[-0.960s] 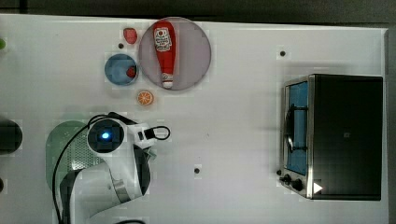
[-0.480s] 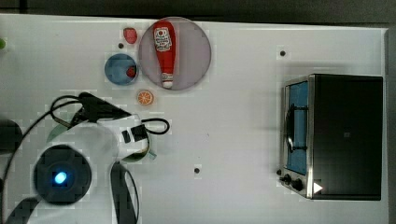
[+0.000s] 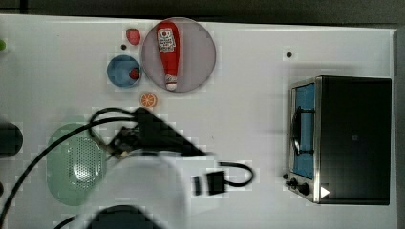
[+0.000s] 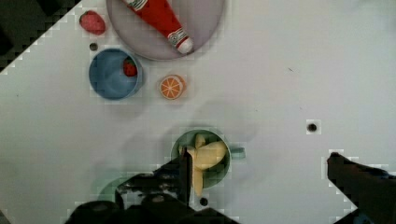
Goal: Pick Banana and place it in mug.
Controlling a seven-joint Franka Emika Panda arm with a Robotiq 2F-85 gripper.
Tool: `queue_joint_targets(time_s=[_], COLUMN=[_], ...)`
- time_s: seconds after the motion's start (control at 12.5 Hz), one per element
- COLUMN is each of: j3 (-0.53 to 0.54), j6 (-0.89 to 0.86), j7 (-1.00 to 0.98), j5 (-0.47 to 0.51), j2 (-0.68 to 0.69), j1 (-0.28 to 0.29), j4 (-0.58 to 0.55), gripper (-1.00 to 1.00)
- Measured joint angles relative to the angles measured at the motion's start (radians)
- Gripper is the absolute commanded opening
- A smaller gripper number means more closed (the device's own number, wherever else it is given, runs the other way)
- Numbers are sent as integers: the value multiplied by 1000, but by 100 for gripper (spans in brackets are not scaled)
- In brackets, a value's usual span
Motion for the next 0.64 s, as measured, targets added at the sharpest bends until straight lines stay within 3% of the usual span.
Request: queue_joint_targets(time_s=[0.24, 0.4, 0.64], j3=[-131, -189, -189], j6=[-76, -80, -131], j7=[-10, -17, -7], j5=[-154, -158, -176], j2=[25, 31, 34], j1=[0, -21, -31], j4=[80, 109, 104], gripper=[100, 100, 100])
